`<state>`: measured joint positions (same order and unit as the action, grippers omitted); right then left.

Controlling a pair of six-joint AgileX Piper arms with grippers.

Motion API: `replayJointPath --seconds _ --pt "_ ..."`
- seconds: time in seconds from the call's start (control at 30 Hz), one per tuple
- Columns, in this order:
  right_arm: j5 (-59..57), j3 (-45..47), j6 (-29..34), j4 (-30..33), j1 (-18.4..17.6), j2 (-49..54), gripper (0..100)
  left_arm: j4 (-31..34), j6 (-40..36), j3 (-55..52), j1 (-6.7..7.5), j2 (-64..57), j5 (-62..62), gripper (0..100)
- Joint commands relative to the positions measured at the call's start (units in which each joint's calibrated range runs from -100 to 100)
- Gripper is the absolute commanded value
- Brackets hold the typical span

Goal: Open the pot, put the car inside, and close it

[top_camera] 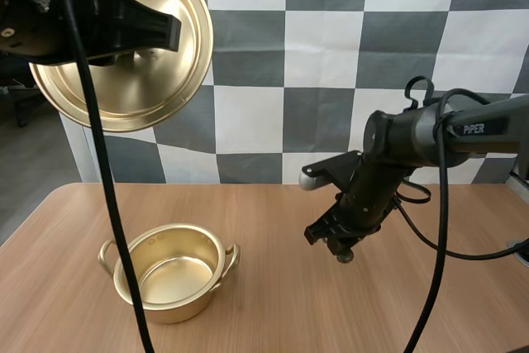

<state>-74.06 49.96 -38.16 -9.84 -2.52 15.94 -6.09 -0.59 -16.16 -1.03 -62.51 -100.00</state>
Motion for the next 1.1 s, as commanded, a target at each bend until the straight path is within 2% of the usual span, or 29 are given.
replayJointPath --seconds 0.0,0.17,0.43,0.47,0.67,0.9,1.07 --pt "-7.3 -4.5 -2.0 -4.1 0.0 3.1 0 0.4 0.0 -0.1 -0.04 0.0 0.0 0" --pt "-16.9 -9.2 -4.5 -10.1 0.0 8.7 0 0.7 0.0 -0.1 -0.04 -0.4 0.0 0" --pt "-22.8 -11.2 -5.6 -11.8 0.0 13.3 0 0.7 0.0 -0.1 -0.04 -3.5 0.0 0" --pt "-25.9 -11.5 -7.9 -15.8 0.0 14.9 0 0.7 0.0 -0.1 -0.04 -4.1 0.0 0" --pt "-25.9 -11.5 -11.8 -25.9 -0.1 15.6 0 2.9 0.0 -0.1 -0.04 -7.3 0.0 0" --pt "-25.9 -11.5 -13.8 -26.7 -0.4 14.5 0 4.9 0.0 -0.1 -0.04 -9.5 0.0 0" --pt "-25.9 -11.5 -14.0 -26.6 -4.3 11.6 0 4.9 0.0 -0.1 -0.04 -10.1 0.0 0"
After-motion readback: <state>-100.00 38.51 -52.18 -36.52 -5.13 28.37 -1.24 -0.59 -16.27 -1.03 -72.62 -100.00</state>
